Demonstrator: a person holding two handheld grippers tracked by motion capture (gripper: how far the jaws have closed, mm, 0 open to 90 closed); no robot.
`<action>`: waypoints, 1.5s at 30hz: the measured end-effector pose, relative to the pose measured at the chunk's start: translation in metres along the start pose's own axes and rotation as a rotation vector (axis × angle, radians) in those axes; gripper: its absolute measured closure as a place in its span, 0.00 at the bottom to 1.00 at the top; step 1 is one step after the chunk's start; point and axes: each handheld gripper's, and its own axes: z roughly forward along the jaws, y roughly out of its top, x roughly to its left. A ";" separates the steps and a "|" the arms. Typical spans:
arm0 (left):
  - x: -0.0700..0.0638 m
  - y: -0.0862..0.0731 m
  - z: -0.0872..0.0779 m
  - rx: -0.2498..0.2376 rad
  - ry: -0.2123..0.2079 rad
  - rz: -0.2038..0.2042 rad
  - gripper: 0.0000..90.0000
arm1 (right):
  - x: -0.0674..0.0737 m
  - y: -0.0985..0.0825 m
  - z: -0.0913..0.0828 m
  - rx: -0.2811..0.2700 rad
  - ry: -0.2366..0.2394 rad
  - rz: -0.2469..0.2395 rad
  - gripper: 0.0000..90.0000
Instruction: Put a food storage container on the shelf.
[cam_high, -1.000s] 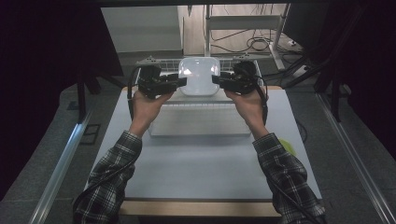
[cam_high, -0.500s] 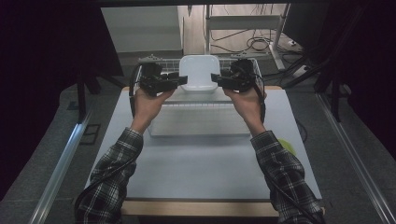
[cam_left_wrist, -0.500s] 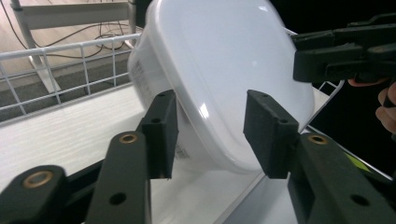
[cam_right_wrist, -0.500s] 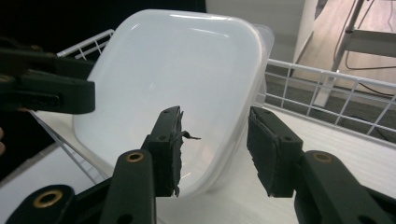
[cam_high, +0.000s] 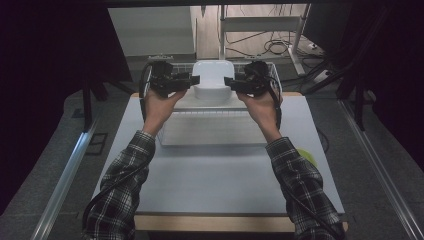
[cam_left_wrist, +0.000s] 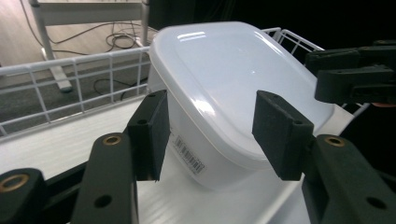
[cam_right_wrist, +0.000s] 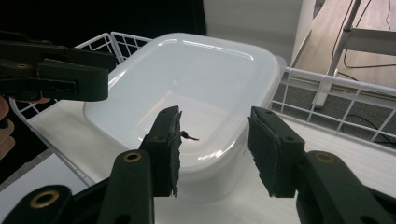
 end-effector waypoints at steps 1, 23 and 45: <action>0.000 0.001 0.001 0.000 0.005 -0.002 0.51 | 0.000 0.000 0.001 -0.002 -0.002 0.001 0.60; -0.021 -0.016 -0.016 0.011 -0.066 0.129 0.11 | -0.006 -0.014 -0.014 -0.023 0.104 -0.010 0.20; -0.051 -0.068 -0.043 -0.010 -0.097 0.249 0.07 | 0.016 -0.059 -0.046 -0.003 0.178 -0.118 0.06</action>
